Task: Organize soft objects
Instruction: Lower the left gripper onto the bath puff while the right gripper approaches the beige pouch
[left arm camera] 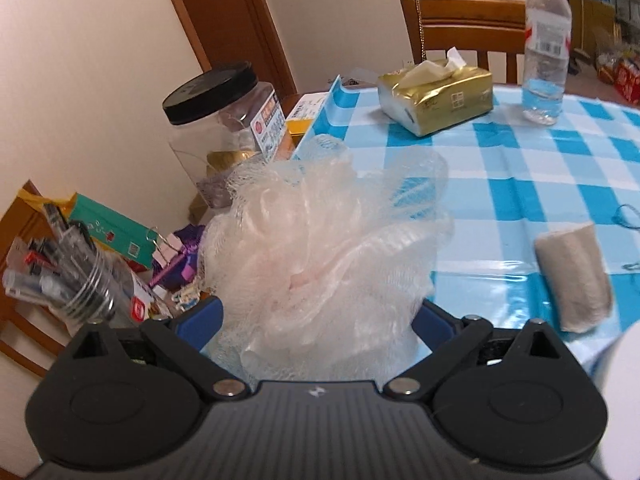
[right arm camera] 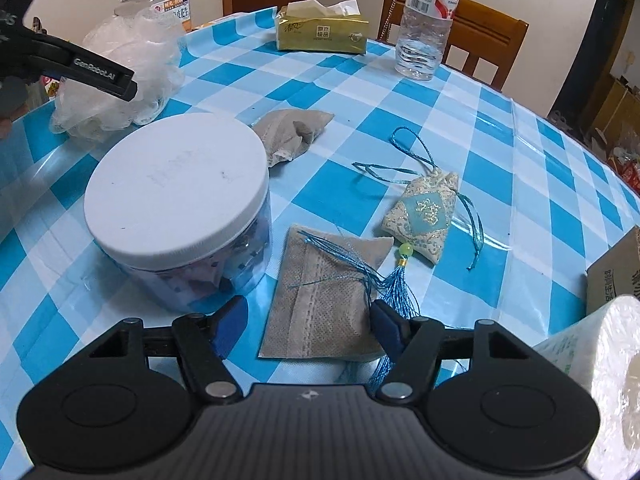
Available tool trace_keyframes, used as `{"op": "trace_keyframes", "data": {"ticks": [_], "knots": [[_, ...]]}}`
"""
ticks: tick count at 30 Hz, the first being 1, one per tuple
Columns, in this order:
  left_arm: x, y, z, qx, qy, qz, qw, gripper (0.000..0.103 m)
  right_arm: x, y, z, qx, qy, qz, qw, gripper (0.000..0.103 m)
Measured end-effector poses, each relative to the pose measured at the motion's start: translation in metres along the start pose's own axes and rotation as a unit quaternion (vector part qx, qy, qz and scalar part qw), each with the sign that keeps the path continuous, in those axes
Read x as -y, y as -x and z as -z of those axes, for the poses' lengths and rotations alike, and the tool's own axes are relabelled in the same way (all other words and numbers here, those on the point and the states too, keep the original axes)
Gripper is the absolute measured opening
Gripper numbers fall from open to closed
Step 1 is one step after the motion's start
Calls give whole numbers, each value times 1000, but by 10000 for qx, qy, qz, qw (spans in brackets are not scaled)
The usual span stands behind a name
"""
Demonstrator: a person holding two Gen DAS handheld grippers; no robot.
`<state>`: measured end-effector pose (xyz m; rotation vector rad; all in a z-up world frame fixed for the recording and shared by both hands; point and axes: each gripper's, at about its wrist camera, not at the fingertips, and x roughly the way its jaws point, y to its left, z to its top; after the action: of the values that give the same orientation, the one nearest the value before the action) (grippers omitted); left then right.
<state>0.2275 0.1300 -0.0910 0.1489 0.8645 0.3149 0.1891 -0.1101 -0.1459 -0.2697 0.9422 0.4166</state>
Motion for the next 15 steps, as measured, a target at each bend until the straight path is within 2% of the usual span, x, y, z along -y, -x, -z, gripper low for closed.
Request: {"op": "trace_keyframes", "data": {"ticks": [3, 7, 9, 11, 12, 14, 15], "knots": [[0, -9, -3, 3, -119, -111, 9999, 101, 0, -2, -1, 11, -4, -7, 10000, 72], [0, -16, -7, 32, -172, -155, 9997, 99, 1, -3, -2, 32, -14, 19, 10000, 63], [0, -17, -8, 87, -169, -132, 9997, 93, 2, -2, -3, 40, -29, 41, 10000, 58], [0, -16, -9, 120, -171, -104, 9997, 80, 4, -1, -3, 41, -35, 61, 10000, 51], [0, -16, -9, 126, -179, -92, 9997, 77, 5, -1, -3, 44, -43, 50, 10000, 50], [1, -14, -9, 137, -231, -82, 9996, 63, 6, 1, -3, 36, -67, 45, 10000, 45], [2, -13, -8, 144, -261, -76, 9995, 60, 6, 2, -3, 32, -72, 41, 10000, 44]]}}
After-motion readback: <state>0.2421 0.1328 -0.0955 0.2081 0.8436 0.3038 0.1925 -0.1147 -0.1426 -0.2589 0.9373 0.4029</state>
